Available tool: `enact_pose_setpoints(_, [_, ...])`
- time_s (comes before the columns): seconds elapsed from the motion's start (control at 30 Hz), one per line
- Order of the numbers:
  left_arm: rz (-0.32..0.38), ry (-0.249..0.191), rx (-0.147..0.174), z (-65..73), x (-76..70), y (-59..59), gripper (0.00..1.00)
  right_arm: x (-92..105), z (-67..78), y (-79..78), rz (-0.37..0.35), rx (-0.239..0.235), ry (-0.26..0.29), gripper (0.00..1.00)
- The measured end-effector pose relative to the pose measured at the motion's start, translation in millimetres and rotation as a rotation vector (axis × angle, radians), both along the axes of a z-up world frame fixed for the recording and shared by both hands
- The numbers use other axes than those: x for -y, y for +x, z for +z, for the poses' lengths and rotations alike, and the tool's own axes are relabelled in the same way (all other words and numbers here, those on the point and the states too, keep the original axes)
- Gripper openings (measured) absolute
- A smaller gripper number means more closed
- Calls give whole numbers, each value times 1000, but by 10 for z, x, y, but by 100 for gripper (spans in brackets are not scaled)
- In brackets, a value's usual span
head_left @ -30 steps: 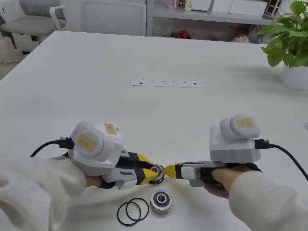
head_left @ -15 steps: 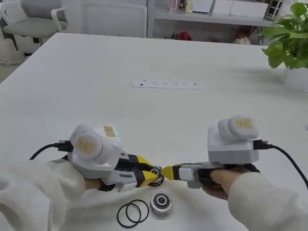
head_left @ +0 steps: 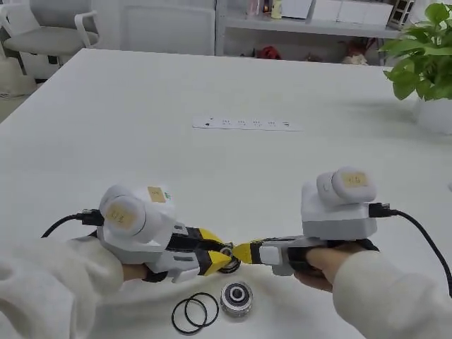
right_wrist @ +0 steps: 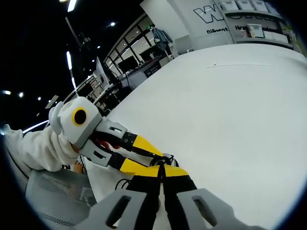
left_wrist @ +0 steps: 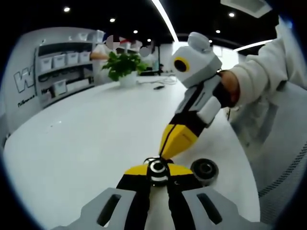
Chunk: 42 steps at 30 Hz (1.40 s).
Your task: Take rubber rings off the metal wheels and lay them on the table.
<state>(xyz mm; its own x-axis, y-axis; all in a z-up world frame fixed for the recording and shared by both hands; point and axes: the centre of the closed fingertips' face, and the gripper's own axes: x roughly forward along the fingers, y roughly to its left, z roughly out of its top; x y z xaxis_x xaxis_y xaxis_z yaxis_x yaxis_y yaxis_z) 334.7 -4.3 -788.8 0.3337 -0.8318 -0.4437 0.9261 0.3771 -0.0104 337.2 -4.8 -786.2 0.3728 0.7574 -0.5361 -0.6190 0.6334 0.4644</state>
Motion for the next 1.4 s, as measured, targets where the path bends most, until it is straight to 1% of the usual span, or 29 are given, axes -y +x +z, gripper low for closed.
enact_pose_setpoints(0.13, [0,0,0,1,0,-2,13,2,-1,-2,1,6,-11,0])
enact_pose_setpoints(0.43, [1,-1,0,3,4,-2,13,-17,33,-7,13,16,-9,0])
enact_pose_setpoints(0.47, [1,-1,0,2,5,-2,13,-69,98,-9,19,25,30,0])
enact_pose_setpoints(0.5, [1,-1,1,3,6,-2,13,-96,146,-13,16,21,55,0])
enact_pose_setpoints(0.53, [1,-1,1,3,6,-2,13,-84,158,0,10,24,45,0])
enact_pose_setpoints(0.57, [2,0,3,3,7,-3,13,-85,176,14,8,39,35,0])
enact_pose_setpoints(0.73, [6,0,0,1,8,1,13,-32,75,10,5,31,-5,0])
enact_pose_setpoints(0.87, [11,4,-2,2,11,-1,14,-6,48,11,-3,21,-14,0])
enact_pose_setpoints(0.97, [21,-7,-21,5,9,2,14,5,27,20,-10,15,-21,0])
enact_pose_setpoints(1.0, [22,-7,-22,6,9,2,14,3,21,17,-8,14,-22,0])
enact_pose_setpoints(1.1, [20,4,-27,7,8,-7,14,3,13,16,-7,13,-24,0])
enact_pose_setpoints(1.17, [11,15,-39,12,4,-21,16,4,16,18,-8,13,-23,0])
enact_pose_setpoints(1.23, [3,40,-34,17,-20,-21,17,5,9,16,-7,12,-25,0])
enact_pose_setpoints(1.27, [7,50,-26,38,-43,-11,19,7,3,15,-6,11,-27,0])
enact_pose_setpoints(1.3, [11,46,-22,73,-63,-7,19,8,-1,15,-6,9,-28,0])
enact_pose_setpoints(1.4, [17,34,-23,138,-96,-8,22,2,11,14,-6,11,-25,0])
